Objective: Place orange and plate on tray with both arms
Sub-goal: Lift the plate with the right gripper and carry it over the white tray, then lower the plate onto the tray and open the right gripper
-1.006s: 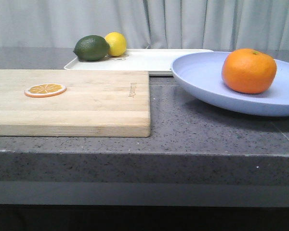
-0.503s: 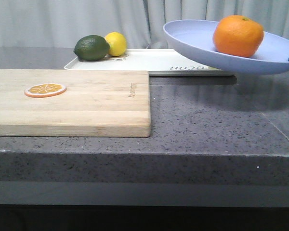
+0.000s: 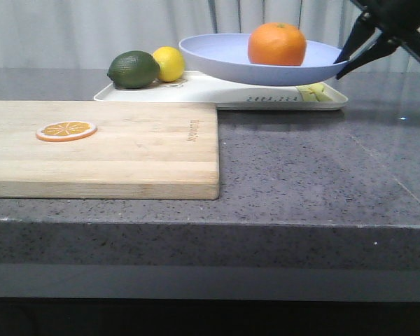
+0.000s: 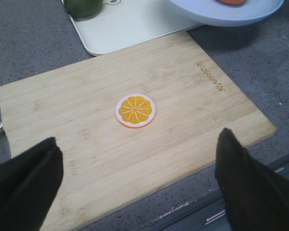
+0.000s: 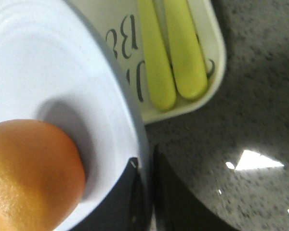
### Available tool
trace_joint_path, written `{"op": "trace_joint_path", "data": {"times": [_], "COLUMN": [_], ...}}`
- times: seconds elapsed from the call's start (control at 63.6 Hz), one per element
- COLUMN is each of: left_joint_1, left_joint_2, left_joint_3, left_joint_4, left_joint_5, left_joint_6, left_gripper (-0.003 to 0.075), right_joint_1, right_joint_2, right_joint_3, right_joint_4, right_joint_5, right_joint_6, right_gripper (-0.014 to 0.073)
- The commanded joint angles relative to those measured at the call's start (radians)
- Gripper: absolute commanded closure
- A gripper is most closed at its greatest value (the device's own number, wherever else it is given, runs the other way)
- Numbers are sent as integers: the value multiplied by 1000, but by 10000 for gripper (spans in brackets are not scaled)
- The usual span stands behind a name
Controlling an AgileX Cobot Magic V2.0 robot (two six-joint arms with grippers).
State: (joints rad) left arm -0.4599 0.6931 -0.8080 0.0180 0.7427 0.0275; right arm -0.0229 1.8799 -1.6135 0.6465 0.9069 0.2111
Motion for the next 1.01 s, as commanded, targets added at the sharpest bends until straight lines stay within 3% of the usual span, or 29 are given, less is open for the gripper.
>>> {"op": "trace_joint_path", "data": {"times": [0.0,0.173,0.44,0.99], "left_joint_1": [1,1,1,1], "left_joint_2": [-2,-2,-2,-2], "left_joint_3": [-26,-26,-26,-26], "left_joint_4": [-9,-9,-9,-9], "left_joint_5": [-78,-78,-80,-80], "left_joint_6": [-9,-9,-9,-9], "left_gripper": [101,101,101,101], "right_joint_1": [32,72,88,88], "right_joint_2": [20,172,332,366], "right_joint_3": [-157,-426,-693,-715], "right_joint_4": [-32,-154,-177,-182], "right_joint_5": [6,68,157,166], "right_joint_6": [90,197,225,224], "right_gripper": [658,658,658,657]}}
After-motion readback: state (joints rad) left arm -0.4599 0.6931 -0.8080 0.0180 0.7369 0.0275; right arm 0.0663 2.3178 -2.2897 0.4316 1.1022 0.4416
